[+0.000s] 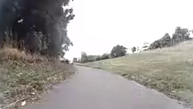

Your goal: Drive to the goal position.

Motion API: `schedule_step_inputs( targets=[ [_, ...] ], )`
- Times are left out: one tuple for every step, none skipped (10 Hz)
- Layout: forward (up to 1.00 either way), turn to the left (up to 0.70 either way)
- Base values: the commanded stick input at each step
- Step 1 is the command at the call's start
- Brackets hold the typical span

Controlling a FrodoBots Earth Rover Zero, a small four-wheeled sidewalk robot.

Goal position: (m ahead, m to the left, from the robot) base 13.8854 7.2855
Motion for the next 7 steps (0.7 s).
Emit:
schedule_step_inputs(
  targets=[
    [0.45,0.00],
    [0.45,0.00],
    [0.45,0.00],
    [0.45,0.00],
    [0.45,0.00],
    [0.45,0.00],
    [0.45,0.00]
  ],
)
